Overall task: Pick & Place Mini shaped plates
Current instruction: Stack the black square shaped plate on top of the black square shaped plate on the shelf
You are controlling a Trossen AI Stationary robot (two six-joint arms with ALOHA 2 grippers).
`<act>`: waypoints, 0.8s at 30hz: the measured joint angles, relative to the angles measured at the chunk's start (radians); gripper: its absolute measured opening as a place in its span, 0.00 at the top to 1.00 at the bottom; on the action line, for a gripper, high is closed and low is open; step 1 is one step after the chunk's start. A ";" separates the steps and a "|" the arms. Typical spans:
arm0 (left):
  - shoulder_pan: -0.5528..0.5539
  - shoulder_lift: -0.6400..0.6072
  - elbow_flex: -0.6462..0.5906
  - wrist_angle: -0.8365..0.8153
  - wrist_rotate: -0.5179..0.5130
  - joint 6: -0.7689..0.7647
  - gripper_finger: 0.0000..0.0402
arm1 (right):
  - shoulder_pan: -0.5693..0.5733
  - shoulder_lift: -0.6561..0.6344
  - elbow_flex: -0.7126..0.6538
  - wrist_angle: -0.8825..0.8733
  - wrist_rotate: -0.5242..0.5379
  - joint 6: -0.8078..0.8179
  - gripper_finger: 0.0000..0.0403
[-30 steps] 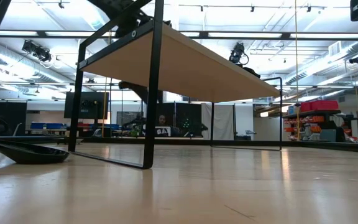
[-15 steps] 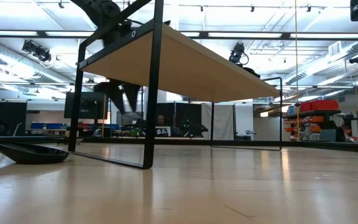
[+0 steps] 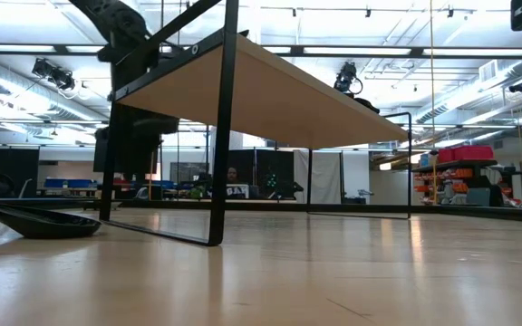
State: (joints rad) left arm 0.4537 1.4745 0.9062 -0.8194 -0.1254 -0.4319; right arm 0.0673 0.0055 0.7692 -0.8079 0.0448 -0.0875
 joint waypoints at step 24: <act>0.161 0.000 -0.080 -0.113 -0.320 0.577 0.51 | 0.000 0.000 0.000 0.000 0.000 0.000 0.97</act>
State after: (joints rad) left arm 0.6144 1.4746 0.8261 -0.9325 -0.4450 0.1455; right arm 0.0672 0.0054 0.7694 -0.8082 0.0448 -0.0879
